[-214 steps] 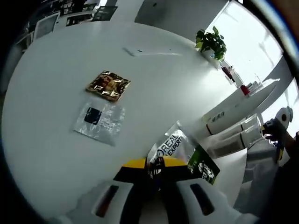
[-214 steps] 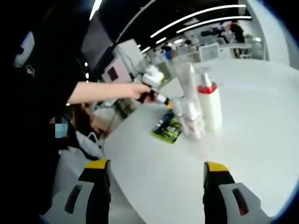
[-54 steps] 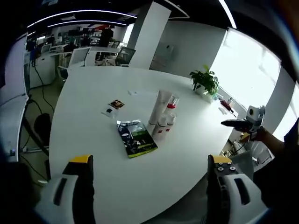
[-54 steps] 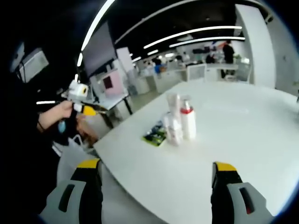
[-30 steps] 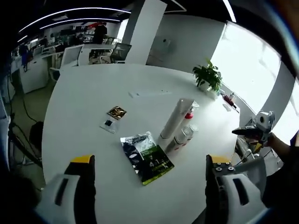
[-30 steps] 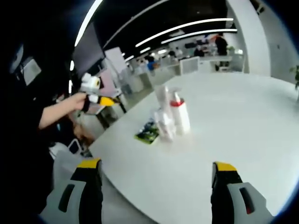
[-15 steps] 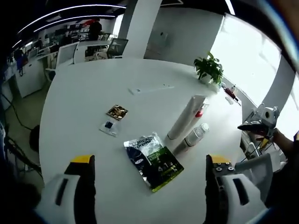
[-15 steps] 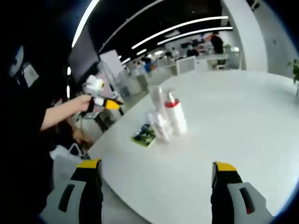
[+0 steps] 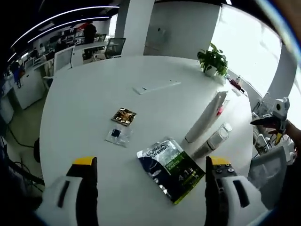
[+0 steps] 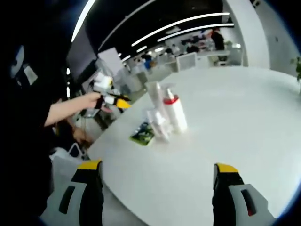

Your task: Arrange the skincare products in the storage area until every visible bottle or jar stands upright without overlapping.

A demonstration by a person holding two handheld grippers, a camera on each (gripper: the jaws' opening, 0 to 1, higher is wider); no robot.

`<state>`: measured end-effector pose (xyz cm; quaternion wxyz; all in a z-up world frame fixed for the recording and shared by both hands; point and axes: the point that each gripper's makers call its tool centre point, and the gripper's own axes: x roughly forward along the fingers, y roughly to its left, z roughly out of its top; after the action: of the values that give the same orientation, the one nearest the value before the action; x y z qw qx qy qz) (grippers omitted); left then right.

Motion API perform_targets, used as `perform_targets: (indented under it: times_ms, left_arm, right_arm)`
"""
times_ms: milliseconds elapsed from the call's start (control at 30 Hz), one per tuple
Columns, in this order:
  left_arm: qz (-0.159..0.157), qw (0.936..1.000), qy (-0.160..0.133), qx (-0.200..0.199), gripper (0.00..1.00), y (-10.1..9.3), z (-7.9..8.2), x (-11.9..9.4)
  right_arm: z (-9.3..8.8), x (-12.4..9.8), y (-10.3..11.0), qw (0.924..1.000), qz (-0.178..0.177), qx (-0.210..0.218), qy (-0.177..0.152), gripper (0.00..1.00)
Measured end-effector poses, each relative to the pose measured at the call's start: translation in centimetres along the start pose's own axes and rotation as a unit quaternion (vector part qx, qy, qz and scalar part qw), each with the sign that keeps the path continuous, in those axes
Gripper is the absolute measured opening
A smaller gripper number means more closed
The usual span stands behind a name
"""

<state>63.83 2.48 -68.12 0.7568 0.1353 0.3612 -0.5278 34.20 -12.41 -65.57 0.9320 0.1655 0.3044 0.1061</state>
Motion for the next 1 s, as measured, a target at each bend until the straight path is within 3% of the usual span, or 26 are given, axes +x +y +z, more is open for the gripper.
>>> perform_targets:
  times_ms: [467, 733, 1000]
  left_arm:
    - [-0.005, 0.9995, 0.021, 0.024, 0.87, 1.5, 1.2, 4.9]
    - [0.018, 0.9991, 0.028, 0.025, 0.84, 4.0, 2.2, 8.0]
    - [0.031, 0.9989, 0.022, 0.026, 0.78, 4.9, 2.8, 9.8]
  right_arm:
    - [-1.0, 0.4, -0.4, 0.9999, -0.006, 0.013, 0.009, 0.99]
    - [-1.3, 0.2, -1.3, 0.9995, -0.018, 0.026, 0.008, 0.99]
    - [-1.5, 0.2, -2.1, 0.9989, -0.028, 0.037, 0.003, 0.99]
